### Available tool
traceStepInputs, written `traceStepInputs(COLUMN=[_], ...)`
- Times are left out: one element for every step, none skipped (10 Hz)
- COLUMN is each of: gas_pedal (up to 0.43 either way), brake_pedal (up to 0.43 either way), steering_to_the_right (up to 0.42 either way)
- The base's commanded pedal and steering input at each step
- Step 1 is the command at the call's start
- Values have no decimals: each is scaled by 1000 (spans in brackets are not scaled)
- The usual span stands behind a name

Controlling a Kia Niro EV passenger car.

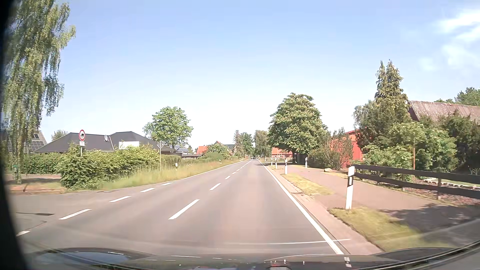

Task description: Follow the waypoints while adhering to traffic rules and regulations

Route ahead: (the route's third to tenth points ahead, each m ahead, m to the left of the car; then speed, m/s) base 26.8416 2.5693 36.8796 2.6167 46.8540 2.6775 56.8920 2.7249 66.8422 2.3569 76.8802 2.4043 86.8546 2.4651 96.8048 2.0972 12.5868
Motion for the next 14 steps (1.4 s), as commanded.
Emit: traceStepInputs(gas_pedal=[79, 79, 79, 79, 79, 79, 79, 79, 79, 79, 79, 79, 79, 79], brake_pedal=[0, 0, 0, 0, 0, 0, 0, 0, 0, 0, 0, 0, 0, 0], steering_to_the_right=[-3, -3, -3, -3, -3, -3, -3, -3, -3, -3, -3, -3, -3, -3])
